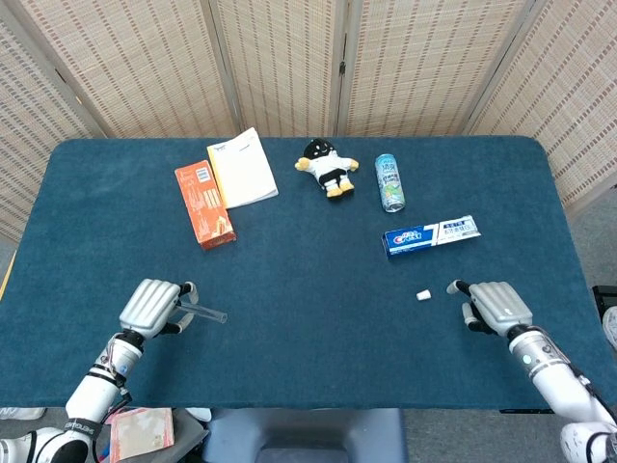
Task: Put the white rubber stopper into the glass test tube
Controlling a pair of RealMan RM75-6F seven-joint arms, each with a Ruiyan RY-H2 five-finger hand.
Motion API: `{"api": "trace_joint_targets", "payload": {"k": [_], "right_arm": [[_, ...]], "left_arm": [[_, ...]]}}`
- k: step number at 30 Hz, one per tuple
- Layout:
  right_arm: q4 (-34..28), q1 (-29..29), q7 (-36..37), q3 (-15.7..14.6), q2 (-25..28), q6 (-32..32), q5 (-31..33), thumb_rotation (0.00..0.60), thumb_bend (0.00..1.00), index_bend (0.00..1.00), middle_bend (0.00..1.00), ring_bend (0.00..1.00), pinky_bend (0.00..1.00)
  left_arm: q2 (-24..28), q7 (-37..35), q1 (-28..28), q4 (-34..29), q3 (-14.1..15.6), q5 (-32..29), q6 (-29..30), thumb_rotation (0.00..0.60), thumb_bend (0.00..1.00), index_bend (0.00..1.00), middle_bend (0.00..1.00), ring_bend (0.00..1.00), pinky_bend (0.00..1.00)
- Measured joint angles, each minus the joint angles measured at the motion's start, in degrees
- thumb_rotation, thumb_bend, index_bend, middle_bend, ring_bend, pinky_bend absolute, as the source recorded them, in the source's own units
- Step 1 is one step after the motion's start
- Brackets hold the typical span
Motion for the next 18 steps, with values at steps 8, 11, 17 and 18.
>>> {"api": "trace_joint_targets", "payload": {"k": [8,11,17,18], "right_arm": [[6.4,4.7,-1.8,-0.9,-5.2,-5.0,6.2,0.600,0.71,0.26,0.95,0.97,0.92],[8.3,5.9,-2.3,-1.5,-6.8,-6.2,7.5,0.600,0.71,0.26,0.95,0.98,0.92],[10.6,7.6,-2.7,-2.5,-9.0,-7.1,8.9,0.600,0.72,0.26,0.96,0.98,0.93],[10.9,7.7,-2.6,-2.6,-9.2,-7.2,9.0,0.600,0.72,0.26,0.96,0.98,0.93]], "left_arm": [[-0.1,0.5,0.7,-0.1,0.0,0.3,-0.2,0.600,0.36,0.56,1.00,1.00,1.00],[-0.1,0.8,0.9,-0.2,0.0,0.3,-0.3,0.600,0.36,0.55,1.00,1.00,1.00],[-0.3,1.1,1.2,-0.3,-0.2,0.4,-0.6,0.600,0.36,0.55,1.00,1.00,1.00],[-0.3,1.1,1.2,-0.3,-0.2,0.5,-0.7,0.600,0.36,0.55,1.00,1.00,1.00]]}}
